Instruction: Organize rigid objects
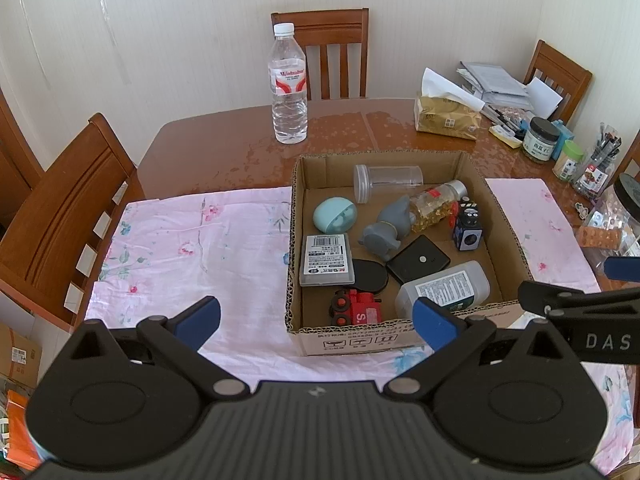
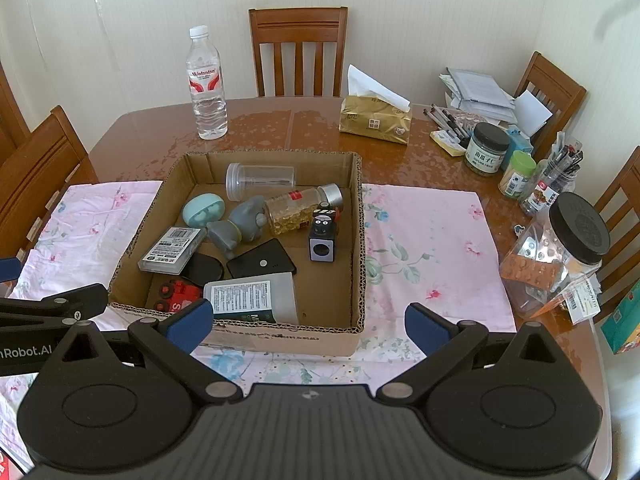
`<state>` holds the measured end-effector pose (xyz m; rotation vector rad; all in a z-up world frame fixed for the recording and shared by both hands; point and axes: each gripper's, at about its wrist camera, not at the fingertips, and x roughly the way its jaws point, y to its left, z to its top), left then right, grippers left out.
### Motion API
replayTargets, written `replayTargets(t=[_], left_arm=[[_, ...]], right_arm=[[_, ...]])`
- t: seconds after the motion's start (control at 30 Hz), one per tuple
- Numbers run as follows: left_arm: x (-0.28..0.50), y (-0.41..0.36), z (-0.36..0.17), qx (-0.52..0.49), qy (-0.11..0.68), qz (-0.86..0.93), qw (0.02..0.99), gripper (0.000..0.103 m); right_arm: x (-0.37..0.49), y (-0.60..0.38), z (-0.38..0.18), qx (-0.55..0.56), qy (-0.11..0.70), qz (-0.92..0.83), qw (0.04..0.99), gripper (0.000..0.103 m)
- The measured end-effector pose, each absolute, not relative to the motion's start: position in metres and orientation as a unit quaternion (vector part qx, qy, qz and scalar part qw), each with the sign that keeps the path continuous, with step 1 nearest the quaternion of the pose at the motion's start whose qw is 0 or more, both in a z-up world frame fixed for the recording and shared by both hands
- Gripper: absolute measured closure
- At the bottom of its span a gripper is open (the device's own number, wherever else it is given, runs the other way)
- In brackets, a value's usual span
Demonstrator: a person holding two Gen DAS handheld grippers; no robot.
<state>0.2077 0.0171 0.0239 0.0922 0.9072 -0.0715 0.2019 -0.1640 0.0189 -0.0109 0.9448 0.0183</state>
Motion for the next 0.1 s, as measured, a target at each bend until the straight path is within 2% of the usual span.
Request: replayTargets(t=[0.1], left_arm=[[0.2076, 0.0171, 0.0239, 0.045, 0.438, -0.034, 0.897, 0.001]], right_arm=[[0.2019, -0.1640, 0.0190, -0.005, 0.455, 0.009, 0.891, 0.000]])
